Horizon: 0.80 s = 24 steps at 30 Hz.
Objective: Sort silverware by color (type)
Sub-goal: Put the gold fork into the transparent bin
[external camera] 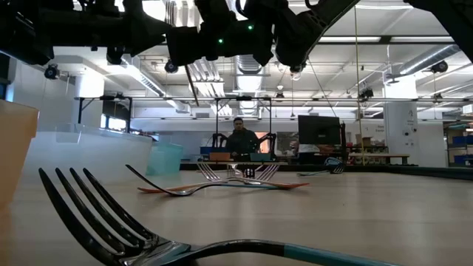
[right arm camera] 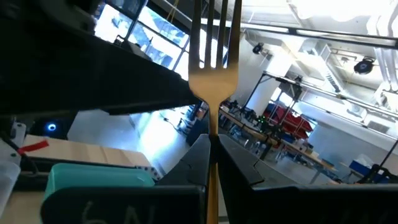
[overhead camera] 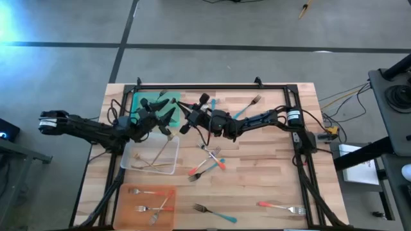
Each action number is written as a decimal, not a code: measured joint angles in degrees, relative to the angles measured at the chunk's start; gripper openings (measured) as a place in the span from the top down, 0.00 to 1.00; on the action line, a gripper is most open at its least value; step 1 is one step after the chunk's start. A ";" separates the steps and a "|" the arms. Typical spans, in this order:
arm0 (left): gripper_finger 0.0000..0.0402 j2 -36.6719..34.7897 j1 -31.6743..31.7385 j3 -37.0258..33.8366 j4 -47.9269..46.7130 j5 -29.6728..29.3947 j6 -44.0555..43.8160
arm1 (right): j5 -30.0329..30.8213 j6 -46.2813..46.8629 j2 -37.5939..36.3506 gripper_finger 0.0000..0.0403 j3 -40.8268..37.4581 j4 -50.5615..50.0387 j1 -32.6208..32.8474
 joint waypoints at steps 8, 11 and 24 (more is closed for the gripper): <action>0.49 3.79 0.44 0.00 6.33 0.05 -0.15 | -0.24 -0.08 -0.06 0.97 0.31 -1.47 0.99; 0.49 4.66 0.44 0.00 8.56 0.07 0.73 | -0.13 -0.01 -0.11 0.97 0.31 -2.45 0.97; 0.75 5.30 0.50 0.00 10.01 -0.79 3.83 | -0.08 0.16 -0.13 0.97 0.31 -3.77 1.01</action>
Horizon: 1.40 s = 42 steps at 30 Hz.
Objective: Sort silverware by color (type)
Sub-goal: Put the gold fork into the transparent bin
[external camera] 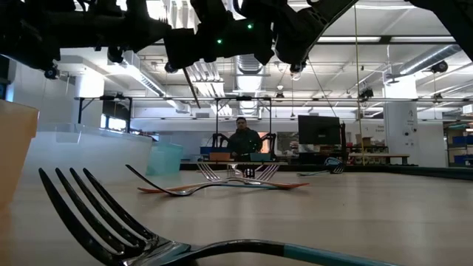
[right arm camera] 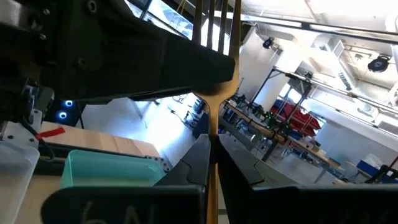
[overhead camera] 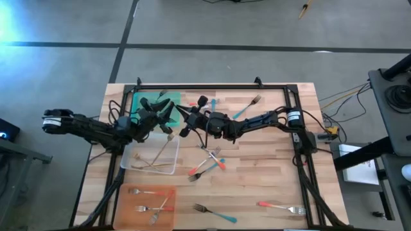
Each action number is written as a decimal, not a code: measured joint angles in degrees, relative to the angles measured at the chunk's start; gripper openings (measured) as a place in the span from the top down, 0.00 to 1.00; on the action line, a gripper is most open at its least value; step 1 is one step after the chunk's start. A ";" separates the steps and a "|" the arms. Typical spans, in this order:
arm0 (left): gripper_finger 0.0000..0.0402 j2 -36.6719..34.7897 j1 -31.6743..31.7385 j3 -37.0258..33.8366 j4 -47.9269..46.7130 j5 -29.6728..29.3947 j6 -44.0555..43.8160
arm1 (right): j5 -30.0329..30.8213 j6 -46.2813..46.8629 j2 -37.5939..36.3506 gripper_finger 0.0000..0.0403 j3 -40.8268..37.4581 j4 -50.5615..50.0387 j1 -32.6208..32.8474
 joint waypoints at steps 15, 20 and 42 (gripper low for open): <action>1.00 -0.90 0.00 0.00 -0.35 -1.17 2.09 | -0.15 5.71 -2.54 0.93 -0.01 -6.01 -0.15; 1.00 -2.89 0.01 0.00 -1.09 -5.48 6.53 | 0.14 9.52 -7.87 0.86 -0.02 -20.49 -0.28; 1.00 -22.45 -4.08 31.52 -112.89 -3.50 -20.75 | 0.14 26.36 -23.15 0.85 -0.52 -81.19 -0.31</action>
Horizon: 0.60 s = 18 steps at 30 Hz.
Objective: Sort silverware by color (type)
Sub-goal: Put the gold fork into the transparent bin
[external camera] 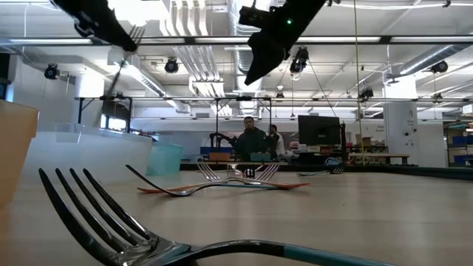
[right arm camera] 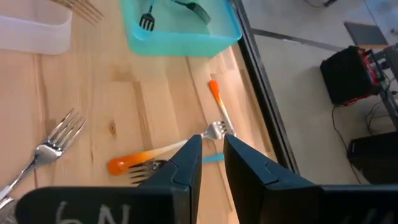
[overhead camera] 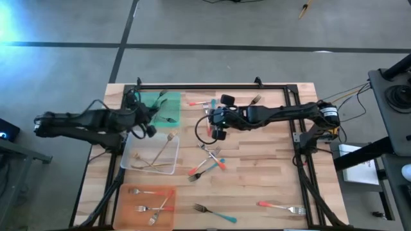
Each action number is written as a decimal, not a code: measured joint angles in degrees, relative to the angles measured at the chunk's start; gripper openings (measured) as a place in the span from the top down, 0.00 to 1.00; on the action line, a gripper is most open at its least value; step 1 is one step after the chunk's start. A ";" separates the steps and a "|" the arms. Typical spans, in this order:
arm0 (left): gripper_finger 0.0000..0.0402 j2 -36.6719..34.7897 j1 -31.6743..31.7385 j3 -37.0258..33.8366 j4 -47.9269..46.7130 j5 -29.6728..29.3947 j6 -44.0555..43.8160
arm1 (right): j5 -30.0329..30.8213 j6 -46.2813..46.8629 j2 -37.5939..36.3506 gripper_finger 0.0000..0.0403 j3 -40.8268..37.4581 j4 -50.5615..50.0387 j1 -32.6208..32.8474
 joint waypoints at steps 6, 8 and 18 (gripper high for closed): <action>1.00 4.57 -2.01 10.33 -22.27 18.73 -16.71 | -0.02 1.55 1.16 0.85 -0.07 -5.13 0.00; 1.00 6.52 -3.70 10.33 -25.27 22.09 -20.44 | -0.04 2.30 1.56 0.85 -0.11 -8.54 0.00; 1.00 17.12 -10.75 3.56 -26.06 26.01 -25.66 | -5.84 15.43 1.90 0.85 -0.59 -26.13 0.39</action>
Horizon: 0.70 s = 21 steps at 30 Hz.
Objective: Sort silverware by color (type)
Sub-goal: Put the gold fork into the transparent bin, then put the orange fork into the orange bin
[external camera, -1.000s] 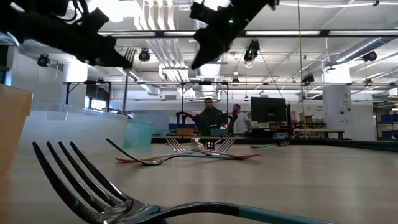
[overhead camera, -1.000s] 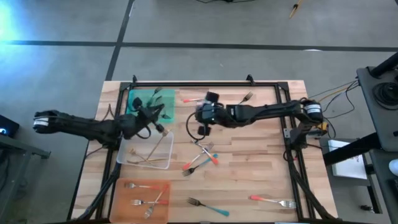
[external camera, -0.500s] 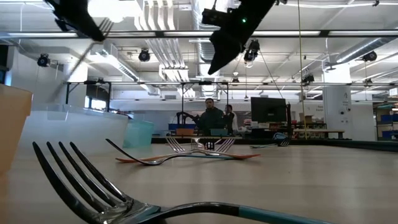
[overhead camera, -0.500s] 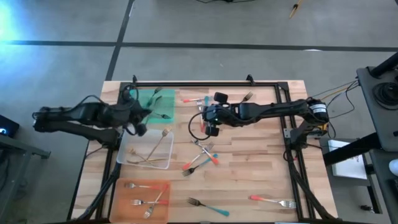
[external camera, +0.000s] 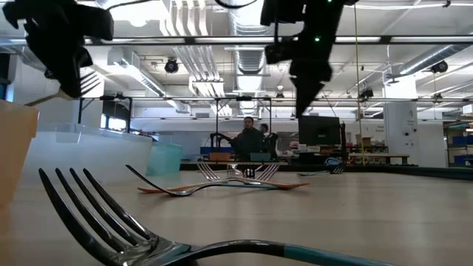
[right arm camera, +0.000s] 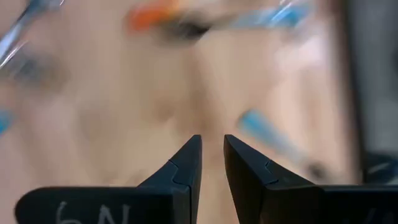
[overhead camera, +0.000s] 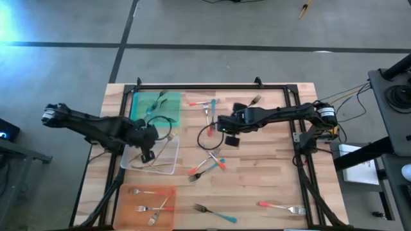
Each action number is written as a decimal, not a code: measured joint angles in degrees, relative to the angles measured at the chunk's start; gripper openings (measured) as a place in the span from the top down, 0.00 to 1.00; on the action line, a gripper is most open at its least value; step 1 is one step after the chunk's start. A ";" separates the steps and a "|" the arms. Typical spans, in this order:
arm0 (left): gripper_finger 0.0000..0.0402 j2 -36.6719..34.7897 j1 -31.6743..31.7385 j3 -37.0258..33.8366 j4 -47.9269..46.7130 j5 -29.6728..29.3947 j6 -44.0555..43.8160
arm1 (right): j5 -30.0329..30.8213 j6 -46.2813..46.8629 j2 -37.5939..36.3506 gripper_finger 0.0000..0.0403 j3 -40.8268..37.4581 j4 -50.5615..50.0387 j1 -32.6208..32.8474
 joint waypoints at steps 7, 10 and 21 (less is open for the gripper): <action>1.00 3.75 -0.01 -0.87 0.16 0.07 1.27 | -15.99 9.21 0.00 0.85 -5.47 -5.00 4.36; 0.97 3.95 -0.03 -0.92 1.79 2.00 1.36 | -16.78 12.32 0.04 0.83 -8.27 -4.84 8.50; 0.81 3.98 -0.03 -0.44 8.72 6.70 2.33 | -23.91 25.64 0.13 0.73 -9.64 -4.68 23.54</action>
